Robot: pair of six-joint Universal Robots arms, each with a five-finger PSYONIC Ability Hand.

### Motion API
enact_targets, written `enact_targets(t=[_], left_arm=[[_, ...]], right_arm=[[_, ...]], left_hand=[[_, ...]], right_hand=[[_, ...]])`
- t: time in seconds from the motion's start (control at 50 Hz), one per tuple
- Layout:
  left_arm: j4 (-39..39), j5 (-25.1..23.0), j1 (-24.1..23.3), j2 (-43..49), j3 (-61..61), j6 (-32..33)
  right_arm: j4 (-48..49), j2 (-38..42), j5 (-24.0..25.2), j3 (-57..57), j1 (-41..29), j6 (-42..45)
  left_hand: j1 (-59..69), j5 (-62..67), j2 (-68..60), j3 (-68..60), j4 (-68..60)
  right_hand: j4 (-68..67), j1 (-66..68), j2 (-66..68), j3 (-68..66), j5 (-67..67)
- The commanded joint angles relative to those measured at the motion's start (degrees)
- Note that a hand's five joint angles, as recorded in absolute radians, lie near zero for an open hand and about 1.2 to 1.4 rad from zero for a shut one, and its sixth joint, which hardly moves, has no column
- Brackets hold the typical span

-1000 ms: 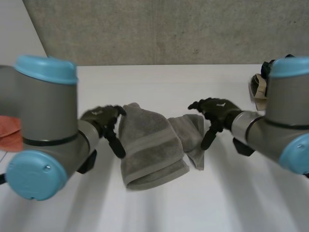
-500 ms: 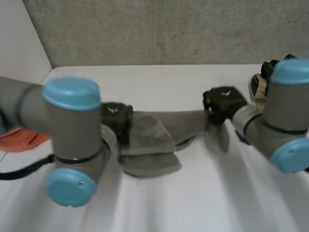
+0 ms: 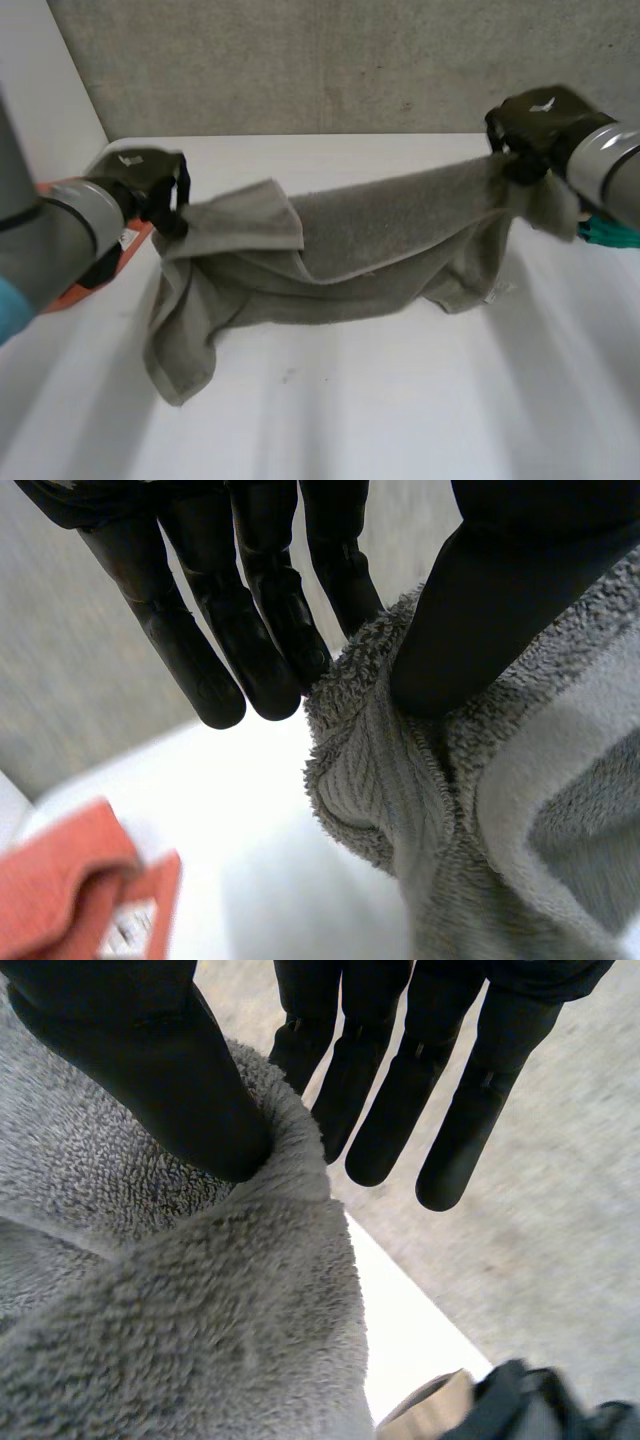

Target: Fold the laundry.

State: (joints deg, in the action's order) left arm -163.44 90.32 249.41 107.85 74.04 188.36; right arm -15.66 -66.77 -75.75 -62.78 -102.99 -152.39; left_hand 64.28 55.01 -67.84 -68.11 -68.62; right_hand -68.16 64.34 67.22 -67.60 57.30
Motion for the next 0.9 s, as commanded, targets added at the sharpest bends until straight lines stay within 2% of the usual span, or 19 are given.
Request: enact_targets(t=[0.02, 0.1, 0.14, 0.22, 0.26, 0.34, 0.48, 0.56, 0.72, 0.78, 0.8, 0.88, 0.9], left_arm=[[-4.2, 1.2, 0.5, 12.5, -8.4, 1.0], [-12.5, 0.6, 1.7, 13.7, -17.2, 0.3], [-19.3, -0.1, 2.3, 12.0, -21.8, -0.8], [-30.8, -2.7, 3.1, 6.4, -26.9, -4.6], [-33.2, -4.2, 3.1, 4.7, -27.6, -7.2], [-30.7, -6.3, 3.4, 4.6, -25.6, -9.6], [-27.8, -7.4, 5.6, 5.6, -16.3, -9.2], [-27.3, -9.2, 6.2, 8.2, -9.8, -5.4], [-27.3, -13.2, 9.5, 17.2, -0.2, 12.0], [-25.8, -12.9, 11.0, 19.8, 0.9, 17.4], [-24.6, -13.0, 11.6, 20.5, 1.0, 19.5], [-21.1, -12.7, 12.0, 19.0, 1.1, 23.0], [-20.6, -12.6, 12.0, 18.4, 1.0, 23.5]], right_arm=[[4.1, 9.9, -3.3, 5.6, -3.1, -0.6], [14.0, 11.6, -7.4, 12.3, -3.6, -5.7], [20.0, 11.0, -10.9, 15.8, -3.5, -11.3], [28.4, 6.0, -13.8, 18.5, -2.4, -21.2], [29.8, 3.8, -13.1, 18.4, -1.9, -23.0], [26.1, 0.5, -7.5, 15.8, -0.4, -22.7], [16.9, 0.1, -0.7, 9.5, 0.4, -19.3], [11.9, 1.4, 0.8, 4.1, 0.0, -15.0], [10.0, 7.9, 0.3, -6.6, -1.9, -6.4], [11.3, 11.0, -0.9, -8.1, -1.9, -5.8], [11.5, 11.5, -1.1, -8.3, -1.9, -5.8], [11.7, 12.5, -1.7, -9.3, -1.6, -6.2], [11.8, 12.3, -1.6, -9.5, -1.6, -6.3]], left_hand=[[15.7, 15.0, -12.2, -11.9, -11.4], [15.7, 15.0, -12.2, -11.9, -11.4], [15.7, 15.0, -12.2, -11.9, -11.4], [15.7, 15.0, -12.2, -11.9, -11.4], [15.7, 15.0, -12.2, -11.9, -11.4], [15.7, 15.0, -12.2, -11.9, -11.4], [15.7, 15.0, -12.2, -11.9, -11.4], [12.2, 11.5, -8.7, -8.4, -7.9], [0.6, -0.1, 3.0, 3.2, 3.7], [-12.8, -13.5, 16.4, 16.6, 17.2], [-26.0, -26.7, 29.6, 29.8, 30.4], [-51.5, -52.2, 55.0, 55.3, 55.8], [-53.5, -54.3, 57.1, 57.4, 57.9]], right_hand=[[-11.8, 15.7, 12.8, -12.4, 12.7], [-11.8, 15.7, 12.8, -12.4, 12.7], [-11.8, 15.7, 12.8, -12.4, 12.7], [-11.8, 15.7, 12.8, -12.4, 12.7], [-11.8, 15.7, 12.8, -12.4, 12.7], [-11.8, 15.7, 12.8, -12.4, 12.7], [-11.8, 15.7, 12.8, -12.4, 12.7], [-11.8, 15.7, 12.8, -12.4, 12.7], [-11.8, 15.7, 12.8, -12.4, 12.7], [-11.8, 15.7, 12.8, -12.4, 12.7], [-11.8, 15.7, 12.8, -12.4, 12.7], [-11.8, 15.7, 12.8, -12.4, 12.7], [-11.8, 15.7, 12.8, -12.4, 12.7]])
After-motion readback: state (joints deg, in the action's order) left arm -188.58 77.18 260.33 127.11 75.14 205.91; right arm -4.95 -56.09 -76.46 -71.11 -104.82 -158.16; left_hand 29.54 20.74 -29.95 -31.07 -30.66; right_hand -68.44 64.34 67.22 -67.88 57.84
